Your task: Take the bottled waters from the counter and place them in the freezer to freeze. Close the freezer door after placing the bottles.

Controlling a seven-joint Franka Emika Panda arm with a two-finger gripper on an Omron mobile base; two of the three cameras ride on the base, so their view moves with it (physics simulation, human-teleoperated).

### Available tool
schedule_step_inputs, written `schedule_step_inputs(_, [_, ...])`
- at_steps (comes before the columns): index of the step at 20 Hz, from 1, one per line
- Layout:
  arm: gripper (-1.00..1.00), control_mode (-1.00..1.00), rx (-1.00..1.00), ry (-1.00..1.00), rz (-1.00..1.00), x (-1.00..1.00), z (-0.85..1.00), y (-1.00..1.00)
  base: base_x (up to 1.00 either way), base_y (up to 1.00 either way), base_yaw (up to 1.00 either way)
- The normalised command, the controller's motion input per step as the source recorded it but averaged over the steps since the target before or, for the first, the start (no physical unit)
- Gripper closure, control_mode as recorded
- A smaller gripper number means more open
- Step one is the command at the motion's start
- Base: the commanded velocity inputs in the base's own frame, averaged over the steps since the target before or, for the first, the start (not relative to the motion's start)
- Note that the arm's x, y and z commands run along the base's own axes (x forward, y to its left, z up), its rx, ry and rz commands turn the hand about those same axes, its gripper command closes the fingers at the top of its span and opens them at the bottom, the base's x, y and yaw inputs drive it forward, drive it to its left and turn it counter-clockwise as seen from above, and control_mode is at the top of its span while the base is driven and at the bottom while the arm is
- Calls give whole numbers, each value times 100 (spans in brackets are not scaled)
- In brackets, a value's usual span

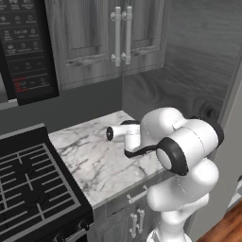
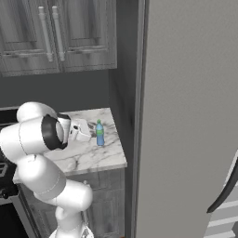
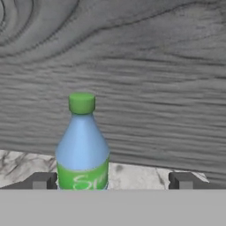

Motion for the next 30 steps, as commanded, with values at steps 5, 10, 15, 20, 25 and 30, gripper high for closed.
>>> schedule_step_inputs(5, [-100,-100,0,0,0,9,-2,-5,0,0,0])
schedule_step_inputs(10, [-100,-100,0,0,0,6,0,0,0,0,0])
schedule_step_inputs(15, [-100,-100,0,0,0,11,-1,0,0,0,0])
schedule_step_inputs(20, [-100,-100,0,0,0,14,-3,0,0,0,0])
schedule_step_inputs(25, [-100,-100,0,0,0,10,-6,0,0,0,0])
schedule_step_inputs(30, [-100,-100,0,0,0,8,-8,0,0,0,0])
